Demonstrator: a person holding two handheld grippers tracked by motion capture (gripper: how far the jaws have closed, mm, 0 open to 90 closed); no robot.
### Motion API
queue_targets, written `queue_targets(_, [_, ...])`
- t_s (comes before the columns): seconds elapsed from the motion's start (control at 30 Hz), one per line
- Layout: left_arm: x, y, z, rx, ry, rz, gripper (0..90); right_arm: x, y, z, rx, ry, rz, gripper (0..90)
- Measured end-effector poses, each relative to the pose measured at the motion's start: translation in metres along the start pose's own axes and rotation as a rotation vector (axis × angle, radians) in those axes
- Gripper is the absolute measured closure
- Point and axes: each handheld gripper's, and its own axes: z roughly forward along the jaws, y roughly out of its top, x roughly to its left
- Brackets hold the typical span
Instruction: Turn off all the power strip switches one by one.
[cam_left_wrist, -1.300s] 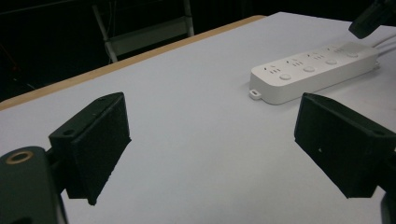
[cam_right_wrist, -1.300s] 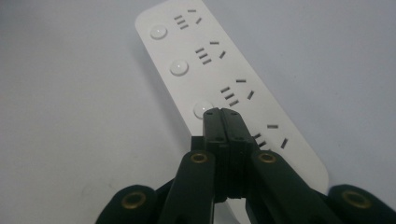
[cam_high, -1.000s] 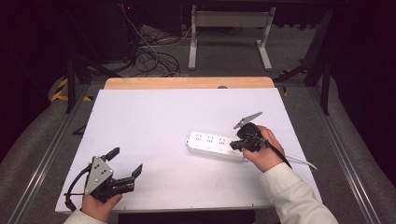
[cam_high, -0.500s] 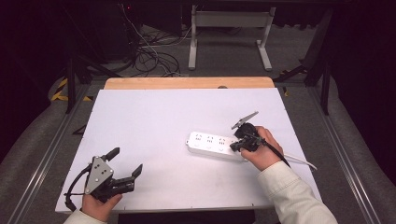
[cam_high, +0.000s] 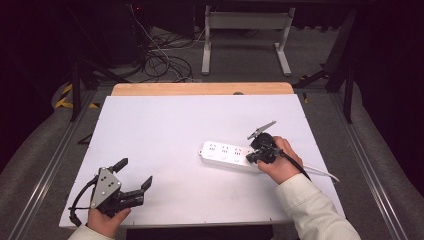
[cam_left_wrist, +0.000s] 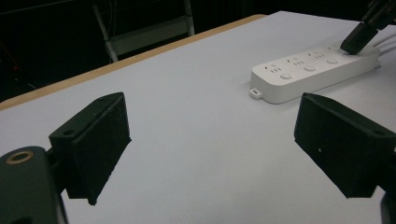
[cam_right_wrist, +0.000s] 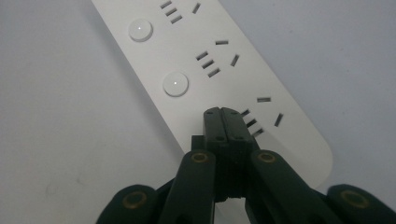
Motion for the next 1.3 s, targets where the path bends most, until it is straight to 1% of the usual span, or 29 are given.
queue_targets(0.1, [0.000,0.000,0.000,-0.001,0.000,0.005,11.0,0.000,0.000,0.000,0.002,0.001,0.004,90.0])
queue_targets(0.3, [0.000,0.000,0.001,0.002,-0.001,0.000,11.0,-0.001,0.001,0.000,0.012,0.010,0.014,90.0])
queue_targets(0.4, [0.000,0.000,0.001,0.002,-0.002,-0.002,11.0,-0.001,0.002,0.001,0.018,0.006,0.010,90.0])
queue_targets(0.47, [0.000,0.000,0.001,0.002,-0.002,-0.001,11.0,-0.001,0.002,0.002,0.023,0.005,0.019,90.0])
queue_targets(0.6, [0.000,0.000,0.001,0.003,-0.002,-0.001,11.0,-0.001,0.002,0.001,0.022,0.004,0.013,90.0])
queue_targets(0.63, [0.000,0.000,0.000,0.003,-0.002,-0.003,11.0,0.000,0.002,0.000,0.014,-0.004,0.000,90.0])
queue_targets(0.67, [0.000,0.000,0.000,0.003,-0.003,-0.005,11.0,0.003,0.002,-0.004,-0.026,-0.003,-0.002,90.0])
queue_targets(0.7, [0.001,0.000,0.000,0.002,-0.002,-0.002,11.0,0.005,0.003,-0.008,-0.064,0.010,-0.011,90.0])
queue_targets(0.73, [0.000,0.000,0.001,0.000,-0.001,-0.009,11.0,0.005,0.003,-0.008,-0.064,0.010,-0.011,90.0])
queue_targets(0.77, [0.001,0.000,0.001,0.004,0.000,-0.006,11.0,0.007,0.003,-0.013,-0.105,0.036,-0.009,90.0])
queue_targets(0.8, [0.001,0.000,0.001,0.006,-0.001,-0.006,11.0,0.009,0.005,-0.016,-0.140,0.047,-0.016,90.0])
queue_targets(0.83, [0.001,0.000,0.002,0.007,0.000,-0.007,11.0,0.011,0.007,-0.017,-0.159,0.051,-0.019,90.0])
queue_targets(0.87, [0.002,0.000,0.002,0.008,0.001,0.003,11.0,0.012,0.009,-0.016,-0.155,0.052,-0.021,90.0])
queue_targets(0.97, [0.000,0.000,0.001,0.004,0.002,-0.003,11.0,0.014,0.012,-0.009,-0.140,0.049,-0.041,90.0])
queue_targets(1.1, [0.001,0.000,0.001,0.007,0.001,-0.005,11.0,0.015,0.014,-0.004,-0.137,0.041,-0.041,90.0])
queue_targets(1.3, [0.001,0.000,0.001,0.003,0.001,-0.007,11.0,0.017,0.018,0.003,-0.119,0.047,-0.047,90.0])
